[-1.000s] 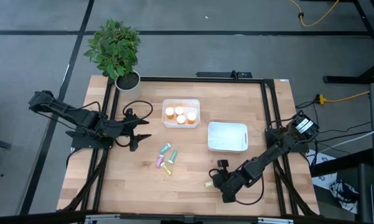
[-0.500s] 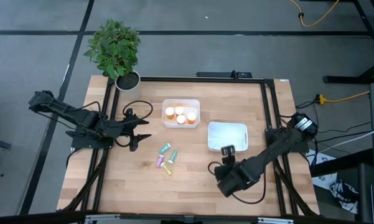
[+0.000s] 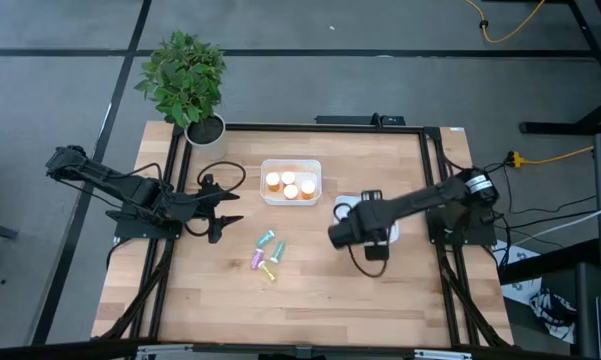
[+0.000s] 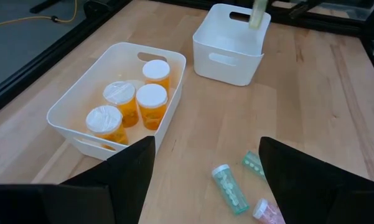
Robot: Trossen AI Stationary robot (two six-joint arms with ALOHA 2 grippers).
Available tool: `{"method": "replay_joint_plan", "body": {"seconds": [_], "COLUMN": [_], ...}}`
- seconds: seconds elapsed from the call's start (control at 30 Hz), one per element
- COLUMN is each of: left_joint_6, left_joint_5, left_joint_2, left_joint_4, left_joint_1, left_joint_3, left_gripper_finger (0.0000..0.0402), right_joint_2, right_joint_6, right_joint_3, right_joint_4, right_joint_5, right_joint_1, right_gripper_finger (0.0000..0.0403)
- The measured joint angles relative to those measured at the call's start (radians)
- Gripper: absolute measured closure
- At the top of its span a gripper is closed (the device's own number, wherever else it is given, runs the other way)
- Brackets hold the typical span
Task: Pick and place medicine bottles into bin by pill shape (circle, oval)
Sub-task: Put the small yellow pill bottle into the bottom white bin
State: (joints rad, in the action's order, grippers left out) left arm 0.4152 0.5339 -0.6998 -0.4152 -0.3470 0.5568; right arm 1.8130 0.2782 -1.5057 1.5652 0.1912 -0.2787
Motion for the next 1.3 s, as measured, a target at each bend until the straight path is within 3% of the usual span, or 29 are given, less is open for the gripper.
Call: {"method": "replay_joint_plan", "body": {"seconds": [0.27,0.67,1.0,1.3], "left_joint_6": [0.0,0.0,0.0,0.0], "left_joint_5": [0.0,0.0,0.0,0.0], "left_joint_2": [0.0,0.0,0.0,0.0], "left_joint_4": [0.0,0.0,0.001,0.001], "left_joint_1": [0.0,0.0,0.0,0.0], "left_joint_3": [0.0,0.0,0.0,0.0], "left_gripper_finger": [0.0121,0.0121,0.0121,0.0121], "right_joint_2": [0.0,0.0,0.0,0.0], "right_joint_6": [-0.003,0.005,0.035,0.062], "right_joint_3": [0.088,0.292,0.3,0.3], "right_joint_4": [-0.019,-0.091,-0.132,-0.145], "right_joint_5": [-0.135,-0.169,-0.246,-0.246], "right_joint_1": [0.135,0.196,0.216,0.216], "right_gripper_finger": [0.0278,0.0277,0.0277,0.0276]}}
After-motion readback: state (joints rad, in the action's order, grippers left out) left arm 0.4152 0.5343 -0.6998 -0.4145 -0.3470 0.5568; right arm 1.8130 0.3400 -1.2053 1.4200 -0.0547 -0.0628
